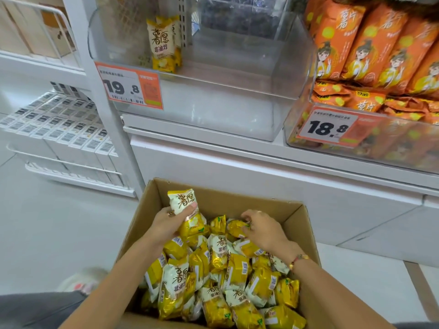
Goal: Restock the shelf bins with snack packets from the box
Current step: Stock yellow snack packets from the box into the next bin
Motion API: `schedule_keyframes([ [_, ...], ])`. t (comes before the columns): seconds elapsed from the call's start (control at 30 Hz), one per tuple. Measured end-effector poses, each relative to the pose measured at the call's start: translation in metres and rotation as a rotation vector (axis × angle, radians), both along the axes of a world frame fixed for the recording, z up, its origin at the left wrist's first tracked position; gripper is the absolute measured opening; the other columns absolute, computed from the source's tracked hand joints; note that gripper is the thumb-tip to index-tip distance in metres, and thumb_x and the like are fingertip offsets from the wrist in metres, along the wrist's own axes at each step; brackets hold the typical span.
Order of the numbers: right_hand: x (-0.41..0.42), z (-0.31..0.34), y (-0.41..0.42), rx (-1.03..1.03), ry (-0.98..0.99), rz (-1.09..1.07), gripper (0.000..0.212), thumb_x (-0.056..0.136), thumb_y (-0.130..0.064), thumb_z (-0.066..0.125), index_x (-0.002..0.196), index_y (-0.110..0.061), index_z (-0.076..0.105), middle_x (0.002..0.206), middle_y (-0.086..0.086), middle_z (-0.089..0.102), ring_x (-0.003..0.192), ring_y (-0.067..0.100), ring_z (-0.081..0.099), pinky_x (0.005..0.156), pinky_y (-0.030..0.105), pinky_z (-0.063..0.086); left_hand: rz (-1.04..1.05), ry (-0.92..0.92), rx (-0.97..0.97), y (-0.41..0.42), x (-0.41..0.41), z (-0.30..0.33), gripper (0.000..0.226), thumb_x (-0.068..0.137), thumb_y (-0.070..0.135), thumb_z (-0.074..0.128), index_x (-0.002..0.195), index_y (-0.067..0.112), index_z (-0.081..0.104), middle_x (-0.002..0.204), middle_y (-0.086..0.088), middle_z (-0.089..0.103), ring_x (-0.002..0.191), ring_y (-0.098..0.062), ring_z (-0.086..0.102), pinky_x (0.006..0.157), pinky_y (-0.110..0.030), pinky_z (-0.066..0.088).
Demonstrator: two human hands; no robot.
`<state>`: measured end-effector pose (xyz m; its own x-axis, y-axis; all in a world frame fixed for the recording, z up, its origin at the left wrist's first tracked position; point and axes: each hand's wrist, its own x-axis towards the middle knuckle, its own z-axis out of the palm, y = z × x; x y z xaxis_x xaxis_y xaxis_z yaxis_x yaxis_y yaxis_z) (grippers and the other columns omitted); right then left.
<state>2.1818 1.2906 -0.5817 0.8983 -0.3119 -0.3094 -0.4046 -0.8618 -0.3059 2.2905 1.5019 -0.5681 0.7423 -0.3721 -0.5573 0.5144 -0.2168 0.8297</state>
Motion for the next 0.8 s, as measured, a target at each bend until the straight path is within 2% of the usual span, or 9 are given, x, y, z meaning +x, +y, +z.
schedule_keyframes([
  [0.1, 0.000, -0.032, 0.011, -0.292, 0.161, 0.177, 0.059, 0.094, -0.037, 0.052, 0.143, -0.010, 0.034, 0.140, 0.010, 0.045, 0.132, 0.027, 0.037, 0.105, 0.038, 0.033, -0.081, 0.059, 0.016, 0.007, 0.004, -0.003, 0.042, 0.083, 0.050, 0.067, 0.113, 0.021, 0.066, 0.099, 0.004, 0.075, 0.098, -0.013, 0.068, 0.073, -0.026, 0.048],
  [0.2, 0.001, -0.049, 0.011, -0.523, 0.206, 0.260, 0.066, 0.098, -0.041, 0.042, 0.149, -0.004, 0.022, 0.141, 0.013, 0.044, 0.134, 0.028, 0.032, 0.108, 0.041, 0.025, -0.136, 0.107, 0.009, 0.012, 0.009, -0.002, 0.044, 0.085, 0.052, 0.063, 0.116, 0.022, 0.067, 0.101, 0.004, 0.075, 0.101, -0.013, 0.067, 0.079, -0.027, 0.048],
  [0.27, 0.002, -0.056, 0.011, -0.564, 0.152, 0.280, 0.062, 0.098, -0.042, 0.041, 0.148, -0.007, 0.027, 0.135, 0.012, 0.051, 0.127, 0.028, 0.039, 0.105, 0.040, 0.027, -0.178, 0.118, -0.009, 0.014, 0.011, -0.001, 0.044, 0.086, 0.051, 0.062, 0.119, 0.023, 0.065, 0.105, 0.003, 0.074, 0.103, -0.013, 0.067, 0.080, -0.027, 0.048],
  [0.4, 0.002, -0.064, 0.015, -0.506, 0.110, 0.241, 0.051, 0.098, -0.039, 0.046, 0.140, -0.011, 0.040, 0.128, 0.010, 0.055, 0.121, 0.027, 0.047, 0.101, 0.037, 0.031, -0.188, 0.182, -0.079, 0.016, 0.011, -0.003, 0.046, 0.085, 0.046, 0.065, 0.124, 0.021, 0.062, 0.111, -0.002, 0.072, 0.105, -0.018, 0.068, 0.093, -0.036, 0.051],
  [0.47, 0.000, -0.062, 0.015, -0.420, 0.088, 0.180, 0.050, 0.098, -0.035, 0.047, 0.144, -0.015, 0.037, 0.132, 0.008, 0.053, 0.124, 0.026, 0.048, 0.102, 0.035, 0.035, -0.164, 0.216, -0.092, 0.017, 0.010, -0.003, 0.048, 0.083, 0.045, 0.067, 0.124, 0.021, 0.062, 0.111, -0.004, 0.072, 0.105, -0.021, 0.068, 0.093, -0.037, 0.052],
  [0.57, -0.003, -0.045, 0.012, -0.180, -0.031, 0.056, 0.049, 0.097, -0.031, 0.052, 0.144, -0.026, 0.040, 0.130, 0.003, 0.055, 0.117, 0.022, 0.056, 0.091, 0.032, 0.047, -0.130, 0.249, -0.079, 0.018, 0.006, -0.004, 0.055, 0.078, 0.048, 0.070, 0.126, 0.022, 0.060, 0.111, -0.005, 0.072, 0.104, -0.022, 0.068, 0.095, -0.040, 0.051],
  [0.67, -0.010, -0.020, 0.008, 0.189, -0.183, -0.081, 0.044, 0.089, -0.024, 0.066, 0.132, -0.030, 0.056, 0.093, -0.012, 0.066, 0.085, 0.006, 0.064, 0.069, 0.011, 0.045, -0.105, 0.301, -0.124, 0.017, -0.001, -0.001, 0.052, 0.082, 0.043, 0.068, 0.127, 0.019, 0.059, 0.112, -0.008, 0.072, 0.105, -0.024, 0.068, 0.093, -0.041, 0.052],
  [0.73, -0.014, 0.000, 0.008, 0.463, -0.294, -0.191, 0.045, 0.084, -0.017, 0.073, 0.124, -0.032, 0.063, 0.085, -0.007, 0.072, 0.076, 0.019, 0.069, 0.068, 0.020, 0.054, -0.077, 0.354, -0.183, 0.012, -0.006, 0.005, 0.051, 0.082, 0.039, 0.069, 0.127, 0.016, 0.059, 0.113, -0.011, 0.071, 0.106, -0.026, 0.067, 0.090, -0.040, 0.054],
  [0.8, -0.018, 0.023, 0.014, 0.682, -0.404, -0.233, 0.047, 0.081, -0.006, 0.074, 0.118, -0.035, 0.065, 0.099, -0.004, 0.074, 0.084, 0.021, 0.071, 0.077, 0.034, 0.058, -0.089, 0.399, -0.252, 0.006, -0.008, 0.015, 0.051, 0.084, 0.038, 0.067, 0.128, 0.016, 0.058, 0.116, -0.012, 0.069, 0.109, -0.027, 0.066, 0.093, -0.041, 0.052],
])
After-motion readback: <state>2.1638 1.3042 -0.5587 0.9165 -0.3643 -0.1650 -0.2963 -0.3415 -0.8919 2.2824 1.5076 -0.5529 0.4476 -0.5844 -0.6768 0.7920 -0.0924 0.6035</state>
